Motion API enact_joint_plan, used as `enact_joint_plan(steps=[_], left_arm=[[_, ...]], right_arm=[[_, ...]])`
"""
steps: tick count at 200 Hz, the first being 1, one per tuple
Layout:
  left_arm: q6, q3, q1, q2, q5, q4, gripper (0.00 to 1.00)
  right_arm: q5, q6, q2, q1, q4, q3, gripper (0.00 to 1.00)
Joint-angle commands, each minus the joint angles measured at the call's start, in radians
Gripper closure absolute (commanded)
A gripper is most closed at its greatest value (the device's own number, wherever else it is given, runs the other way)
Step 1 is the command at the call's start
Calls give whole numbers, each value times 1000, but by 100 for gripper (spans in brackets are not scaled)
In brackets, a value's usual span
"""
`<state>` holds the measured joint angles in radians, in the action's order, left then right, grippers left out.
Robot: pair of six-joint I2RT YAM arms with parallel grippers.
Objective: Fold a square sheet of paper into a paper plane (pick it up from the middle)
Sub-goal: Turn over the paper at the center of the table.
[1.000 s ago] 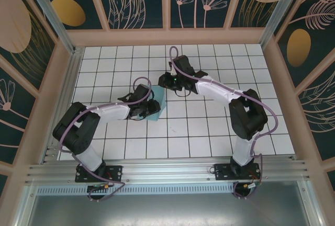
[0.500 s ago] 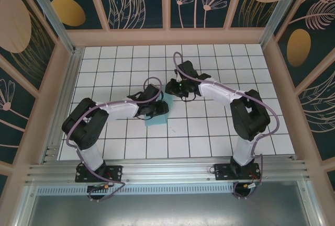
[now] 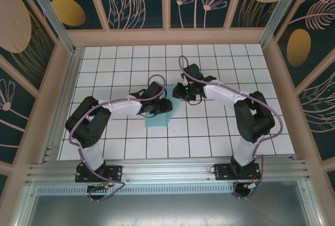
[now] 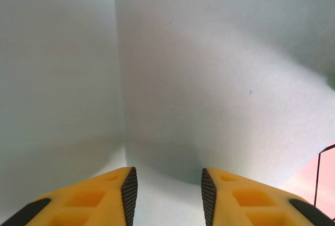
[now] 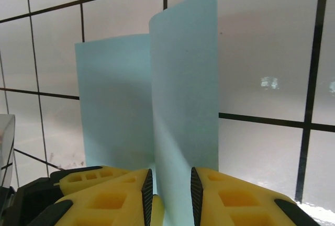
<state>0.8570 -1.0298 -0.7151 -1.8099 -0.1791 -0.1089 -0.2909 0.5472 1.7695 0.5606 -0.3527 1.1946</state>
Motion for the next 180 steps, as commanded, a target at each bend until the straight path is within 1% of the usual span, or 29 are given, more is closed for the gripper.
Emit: enact_joint_plan(steps=[1, 12, 17, 52, 102, 133, 180], left_arm=[[-19, -37, -13, -35, -28, -13, 65], [-16, -49, -17, -47, -34, -12, 68], [-18, -52, -18, -52, -37, -11, 69], [-7, -87, -34, -87, -56, -10, 75], [2, -122, -43, -122, -54, -38, 82], [1, -128, -44, -107, -47, -51, 83], [20, -88, -40, -7, -33, -29, 82]], right_arm=[[21, -55, -43, -8, -37, -29, 70], [13, -62, -45, -7, -33, -43, 71], [9, -62, -47, -37, -30, -50, 71], [-15, -59, -45, -60, -7, -93, 79], [-86, -61, -29, -62, 36, -140, 80], [-100, -57, 6, -66, 53, -151, 82], [-99, -58, 50, -74, 73, -172, 84]])
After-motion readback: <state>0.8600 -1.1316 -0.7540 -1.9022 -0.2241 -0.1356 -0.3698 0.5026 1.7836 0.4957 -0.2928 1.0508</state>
